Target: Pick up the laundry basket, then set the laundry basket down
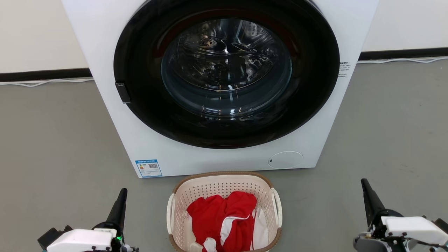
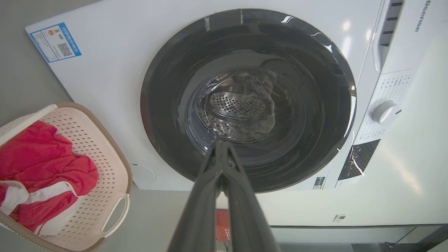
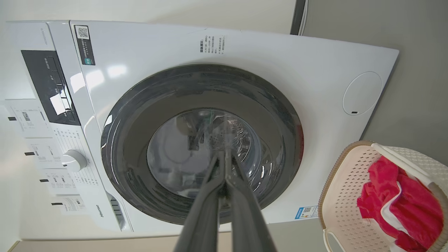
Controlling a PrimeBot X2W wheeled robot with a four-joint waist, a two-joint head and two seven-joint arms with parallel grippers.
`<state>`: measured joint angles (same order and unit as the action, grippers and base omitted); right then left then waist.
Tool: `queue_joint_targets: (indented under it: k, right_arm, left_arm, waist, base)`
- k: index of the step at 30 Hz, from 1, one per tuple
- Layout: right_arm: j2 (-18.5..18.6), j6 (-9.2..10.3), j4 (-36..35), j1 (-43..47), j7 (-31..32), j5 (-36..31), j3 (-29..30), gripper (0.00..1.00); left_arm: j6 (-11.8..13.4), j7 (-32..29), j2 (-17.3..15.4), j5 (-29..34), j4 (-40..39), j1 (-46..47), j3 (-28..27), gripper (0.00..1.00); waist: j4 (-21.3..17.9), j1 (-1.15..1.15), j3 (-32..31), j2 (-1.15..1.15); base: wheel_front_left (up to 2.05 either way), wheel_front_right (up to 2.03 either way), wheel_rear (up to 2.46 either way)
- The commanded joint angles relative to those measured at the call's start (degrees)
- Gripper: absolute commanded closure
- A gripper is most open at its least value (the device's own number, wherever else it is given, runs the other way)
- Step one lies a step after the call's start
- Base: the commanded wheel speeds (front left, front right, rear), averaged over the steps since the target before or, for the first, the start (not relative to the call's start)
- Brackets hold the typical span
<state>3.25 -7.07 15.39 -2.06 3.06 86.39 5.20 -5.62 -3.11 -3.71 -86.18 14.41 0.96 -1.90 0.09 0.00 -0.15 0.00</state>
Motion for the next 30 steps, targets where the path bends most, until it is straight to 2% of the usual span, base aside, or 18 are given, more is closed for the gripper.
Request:
queue_joint_targets:
  k: [1,9,30]
  right_arm:
    - [0.73,-0.39,-1.46,-3.07,0.87,2.11,-0.88,1.00]
    - [0.70,-0.42,-1.45,-3.98,2.24,6.98,-0.16,1.00]
    - [0.45,-0.42,-1.43,-4.02,2.53,6.70,0.20,1.00]
  left_arm:
    - [-0.90,-0.71,-0.41,-2.15,-1.04,3.73,-2.15,1.00]
    - [-1.86,-2.10,-0.31,-7.27,-0.42,5.09,-3.05,1.00]
    - [-1.87,-2.41,-0.05,-6.98,-0.41,5.12,-3.43,1.00]
  waist:
    - [-0.02,0.00,0.06,0.00]
    - [-0.09,0.00,0.33,0.00]
    - [-0.09,0.00,0.33,0.00]
  base:
    - [0.00,0.00,0.00]
    - [0.00,0.00,0.00]
    - [0.00,0.00,0.00]
